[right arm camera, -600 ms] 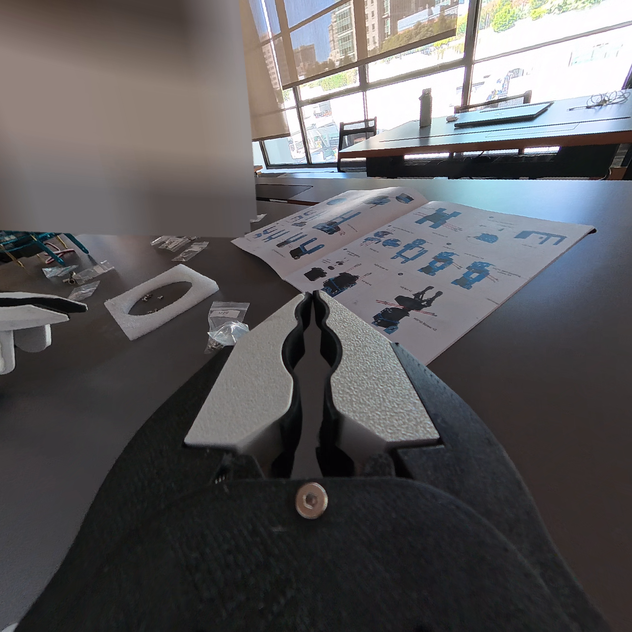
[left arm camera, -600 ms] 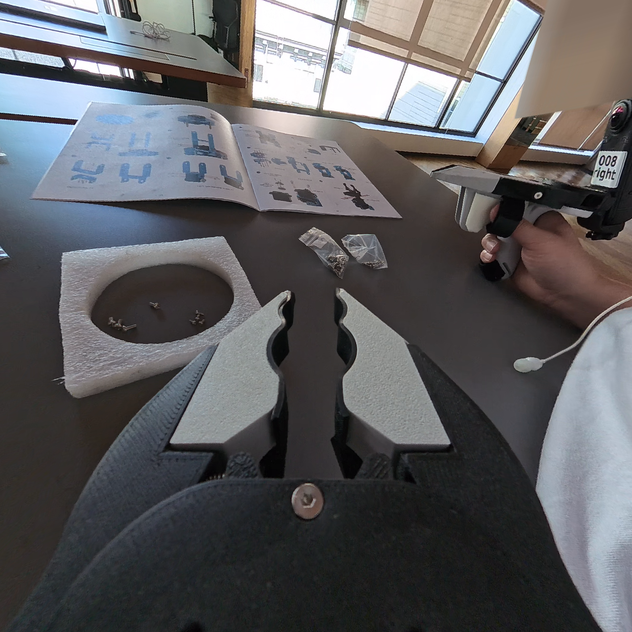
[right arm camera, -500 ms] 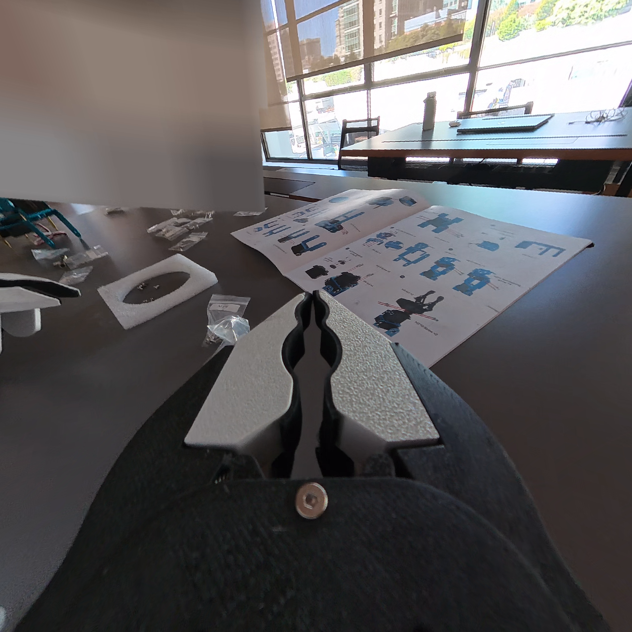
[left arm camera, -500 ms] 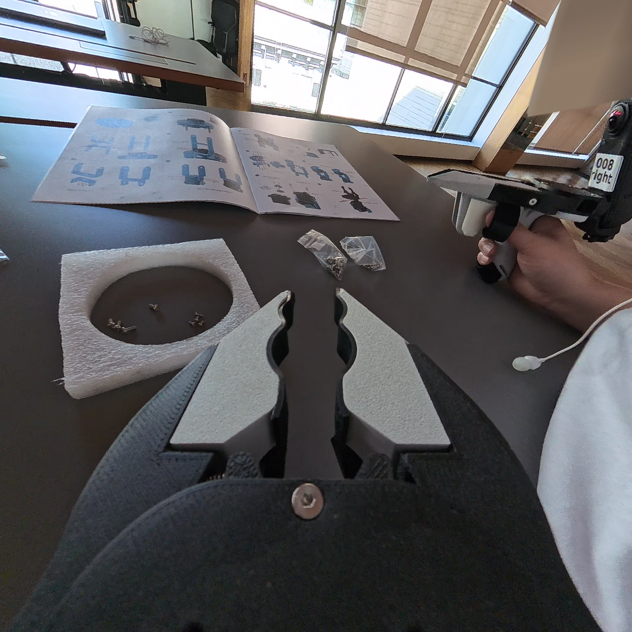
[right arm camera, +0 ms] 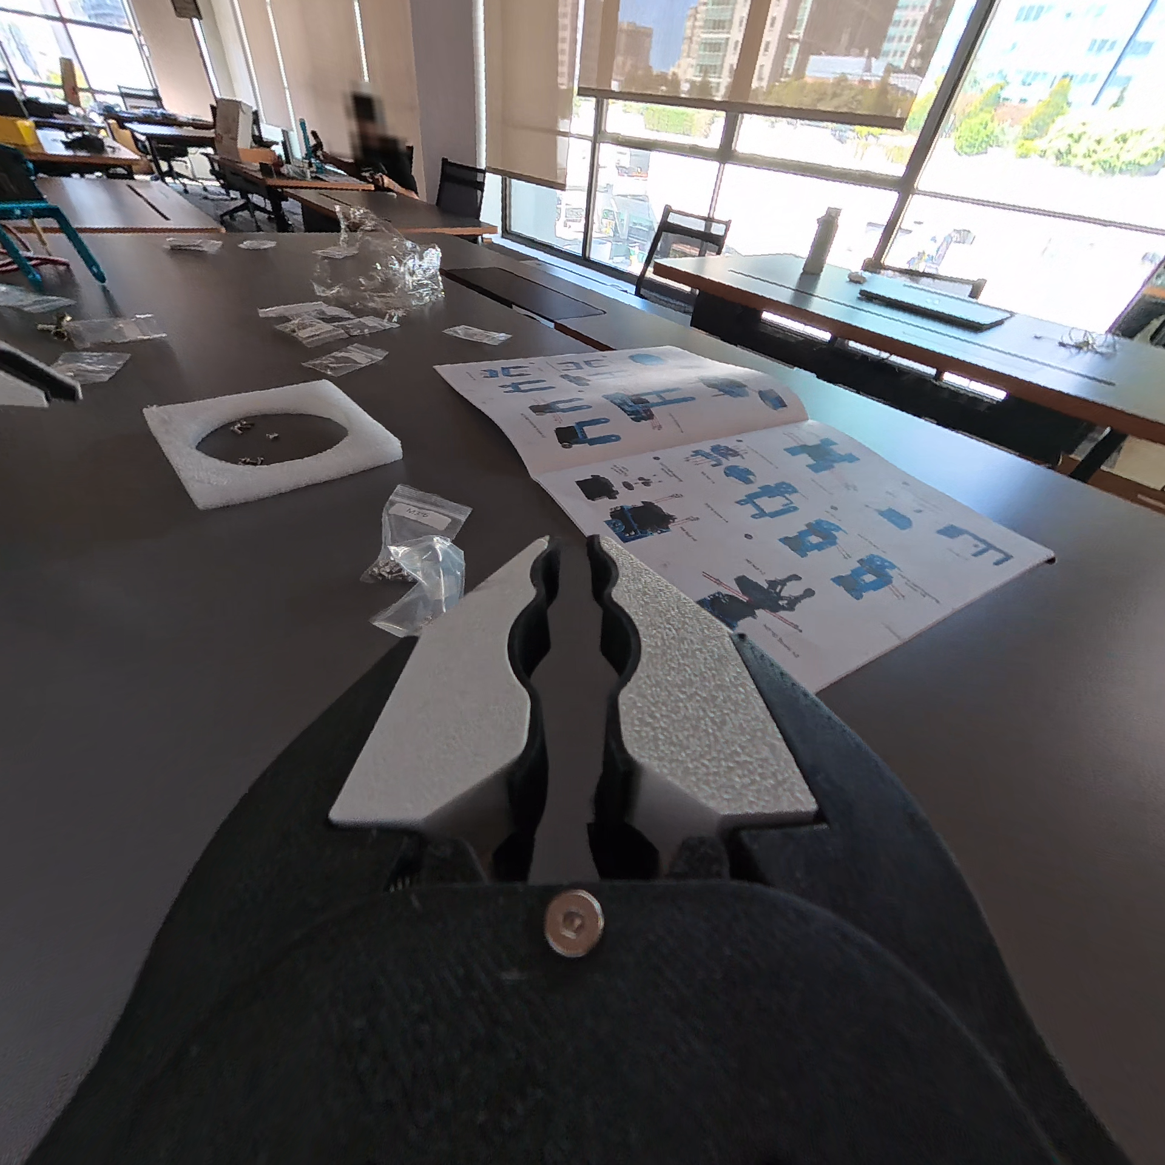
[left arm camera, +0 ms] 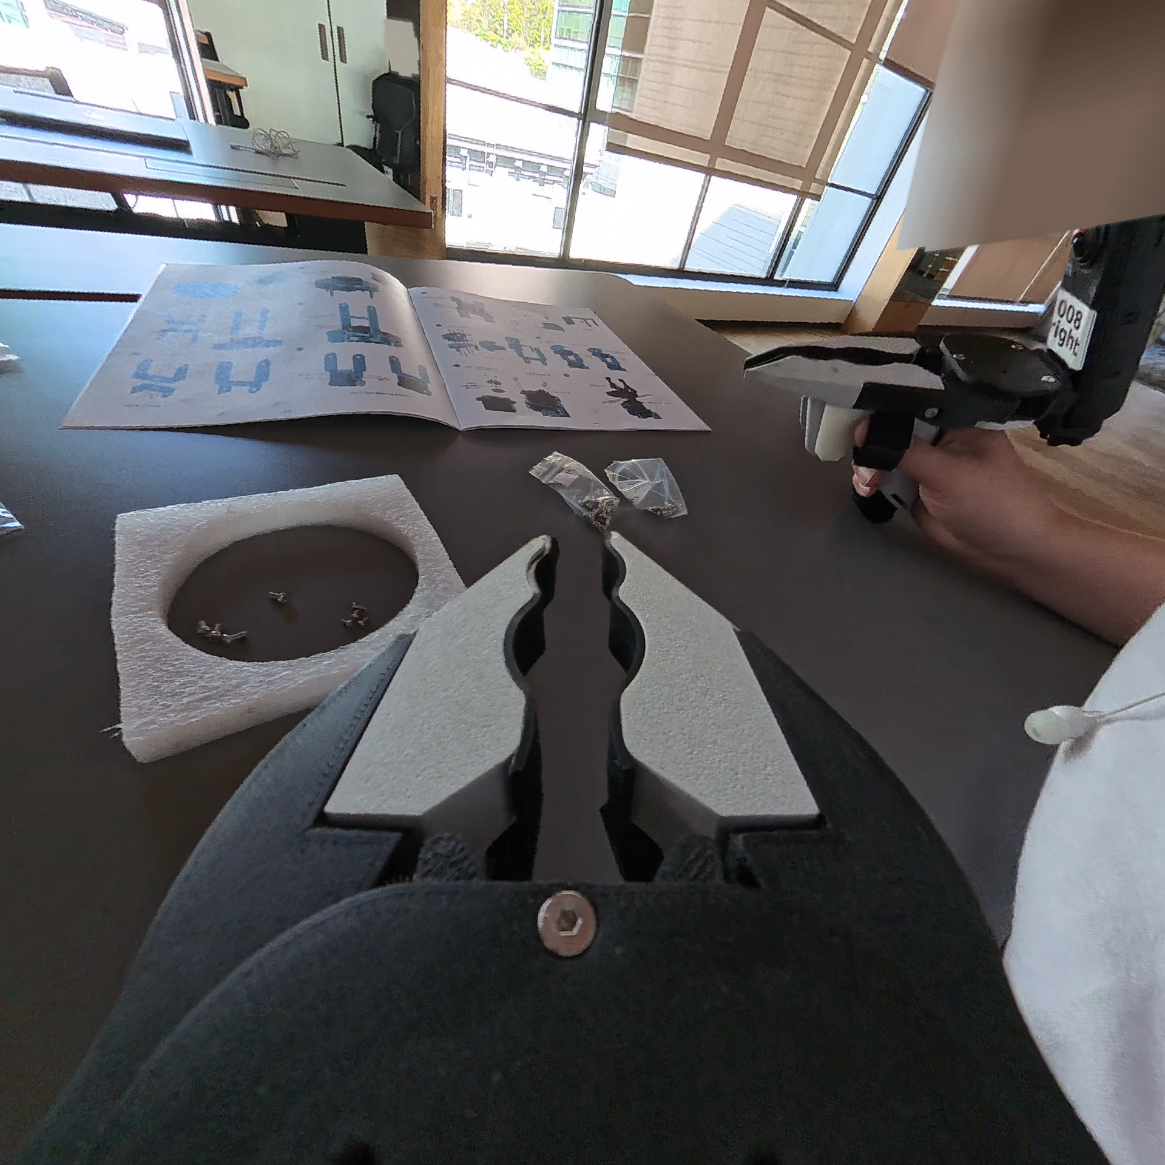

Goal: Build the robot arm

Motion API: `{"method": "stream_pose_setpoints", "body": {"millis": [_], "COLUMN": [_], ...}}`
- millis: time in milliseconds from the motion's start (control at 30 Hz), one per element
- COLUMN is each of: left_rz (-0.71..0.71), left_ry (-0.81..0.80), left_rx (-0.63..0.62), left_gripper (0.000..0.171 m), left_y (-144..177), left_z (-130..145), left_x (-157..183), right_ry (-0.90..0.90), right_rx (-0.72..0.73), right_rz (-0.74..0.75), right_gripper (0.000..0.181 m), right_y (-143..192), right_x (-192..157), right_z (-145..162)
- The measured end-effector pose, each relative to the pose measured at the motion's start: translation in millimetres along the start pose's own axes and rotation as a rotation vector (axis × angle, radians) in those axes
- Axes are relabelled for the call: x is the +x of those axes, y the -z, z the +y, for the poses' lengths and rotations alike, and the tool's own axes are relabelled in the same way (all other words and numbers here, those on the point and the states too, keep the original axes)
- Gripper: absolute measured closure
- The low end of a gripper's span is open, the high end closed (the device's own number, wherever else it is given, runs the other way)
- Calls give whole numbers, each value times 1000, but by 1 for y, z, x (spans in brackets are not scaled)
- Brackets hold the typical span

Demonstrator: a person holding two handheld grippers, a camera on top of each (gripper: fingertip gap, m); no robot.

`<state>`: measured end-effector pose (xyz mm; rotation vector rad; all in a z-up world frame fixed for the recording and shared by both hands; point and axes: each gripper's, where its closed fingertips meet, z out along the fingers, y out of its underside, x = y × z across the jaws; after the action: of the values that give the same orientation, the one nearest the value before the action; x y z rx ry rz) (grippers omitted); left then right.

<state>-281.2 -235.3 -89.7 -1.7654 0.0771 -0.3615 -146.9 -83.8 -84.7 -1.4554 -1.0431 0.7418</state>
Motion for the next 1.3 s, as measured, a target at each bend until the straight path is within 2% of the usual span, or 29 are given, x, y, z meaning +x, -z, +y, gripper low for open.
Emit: {"method": "stream_pose_setpoints", "body": {"millis": [133, 233, 367, 467, 533, 633, 733, 800, 900, 967, 1067, 1200, 1300], "left_rz": [-22, -61, -216, -423, -561, -600, -532, -464, -469, -479, -518, -556, -552], "left_ry": [-20, -61, -201, -361, -499, -664, -725, -713, -737, -722, -738, -733, -750], "left_rx": [120, 144, 159, 135, 104, -41, -77, -103, -145, -160, -194, -273, -356], "left_gripper": [160, 157, 153, 150, 145, 140, 140, 139, 132, 129, 125, 127, 126], "left_y": [17, 44, 105, 167, 209, 252, 278, 284, 289, 291, 295, 300, 305], "left_z": [-18, -31, -55, -67, -72, -71, -75, -74, -75, -74, -76, -78, -79], "left_x": [-8, -28, -81, -142, -186, -239, -276, -295, -327, -346, -367, -380, -381], "right_ry": [20, 27, -6, -50, -64, -92, -63, -38, 23, 41, -23, -172, -238], "right_rx": [36, 43, 47, 62, 57, 71, 108, 98, 91, 51, 84, 107, 58], "right_rz": [-67, -144, -319, -459, -496, -519, -439, -378, -319, -282, -267, -401, -522], "right_gripper": [163, 148, 137, 126, 124, 124, 125, 125, 128, 130, 132, 135, 134], "right_y": [-8, -18, -47, -76, -101, -138, -176, -195, -206, -210, -208, -209, -216], "right_x": [-16, -47, -127, -205, -251, -315, -358, -376, -390, -390, -383, -391, -405], "right_z": [-7, -20, -50, -74, -81, -93, -101, -99, -90, -78, -84, -98, -102]}}
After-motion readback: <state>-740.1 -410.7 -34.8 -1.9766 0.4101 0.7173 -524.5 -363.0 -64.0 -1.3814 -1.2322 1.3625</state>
